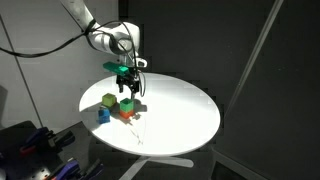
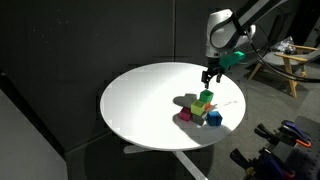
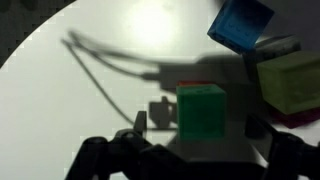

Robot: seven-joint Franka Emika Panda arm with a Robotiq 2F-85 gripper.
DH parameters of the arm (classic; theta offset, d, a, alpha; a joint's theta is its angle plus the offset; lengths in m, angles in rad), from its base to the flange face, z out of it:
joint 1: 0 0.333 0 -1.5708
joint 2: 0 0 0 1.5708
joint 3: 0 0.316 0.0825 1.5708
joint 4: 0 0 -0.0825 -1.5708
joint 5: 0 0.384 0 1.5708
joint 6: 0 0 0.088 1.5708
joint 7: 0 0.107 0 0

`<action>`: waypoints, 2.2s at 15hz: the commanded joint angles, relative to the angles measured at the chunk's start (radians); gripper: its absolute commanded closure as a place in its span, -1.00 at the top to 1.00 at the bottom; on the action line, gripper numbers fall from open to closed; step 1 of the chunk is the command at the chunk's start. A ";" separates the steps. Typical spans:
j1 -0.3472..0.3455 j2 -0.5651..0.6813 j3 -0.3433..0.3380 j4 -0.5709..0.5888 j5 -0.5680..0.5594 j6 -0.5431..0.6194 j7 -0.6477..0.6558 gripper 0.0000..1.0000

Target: Put the dark green toy block on top of the orange toy block, then put it back on top of the light green toy block

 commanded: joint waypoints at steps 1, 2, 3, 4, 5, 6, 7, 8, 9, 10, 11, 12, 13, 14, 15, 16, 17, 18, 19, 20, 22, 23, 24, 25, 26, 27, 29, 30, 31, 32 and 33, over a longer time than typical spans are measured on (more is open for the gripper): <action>-0.003 0.035 0.006 0.032 0.003 0.016 -0.043 1.00; -0.003 0.043 0.007 0.036 0.003 0.019 -0.047 1.00; -0.003 0.050 0.007 0.041 0.003 0.021 -0.051 1.00; -0.002 0.057 0.008 0.046 0.003 0.022 -0.052 1.00; 0.000 0.064 0.009 0.052 0.001 0.021 -0.051 1.00; 0.002 0.069 0.009 0.057 0.000 0.022 -0.051 1.00; 0.003 0.075 0.009 0.062 -0.001 0.021 -0.051 1.00; 0.004 0.079 0.009 0.066 -0.002 0.021 -0.051 1.00; 0.005 0.085 0.009 0.070 -0.004 0.022 -0.052 1.00; 0.006 0.090 0.009 0.075 -0.005 0.021 -0.052 1.00; 0.007 0.096 0.009 0.079 -0.006 0.022 -0.052 1.00; 0.007 0.101 0.009 0.082 -0.006 0.021 -0.053 1.00; 0.007 0.106 0.009 0.086 -0.007 0.021 -0.053 1.00; 0.008 0.110 0.009 0.088 -0.007 0.022 -0.054 1.00; 0.009 0.115 0.009 0.091 -0.008 0.022 -0.054 1.00; 0.009 0.119 0.009 0.094 -0.008 0.022 -0.055 1.00; 0.010 0.124 0.009 0.098 -0.008 0.022 -0.055 1.00; 0.011 0.129 0.009 0.100 -0.008 0.022 -0.054 1.00; 0.011 0.134 0.009 0.102 -0.009 0.023 -0.053 1.00; 0.012 0.139 0.008 0.103 -0.010 0.024 -0.053 1.00; 0.013 0.150 0.007 0.109 -0.012 0.023 -0.052 1.00; 0.013 0.154 0.007 0.111 -0.013 0.023 -0.052 1.00; 0.014 0.158 0.006 0.112 -0.014 0.024 -0.052 1.00; 0.014 0.161 0.006 0.114 -0.015 0.024 -0.052 1.00; 0.013 0.166 0.005 0.118 -0.015 0.024 -0.051 1.00; 0.013 0.172 0.005 0.122 -0.015 0.022 -0.051 1.00; 0.013 0.182 0.003 0.130 -0.016 0.020 -0.050 1.00; 0.013 0.186 0.002 0.133 -0.017 0.019 -0.048 1.00; 0.014 0.189 0.001 0.136 -0.018 0.018 -0.046 0.50; 0.015 0.193 0.001 0.138 -0.020 0.018 -0.046 0.49; 0.016 0.196 0.000 0.141 -0.021 0.017 -0.045 0.32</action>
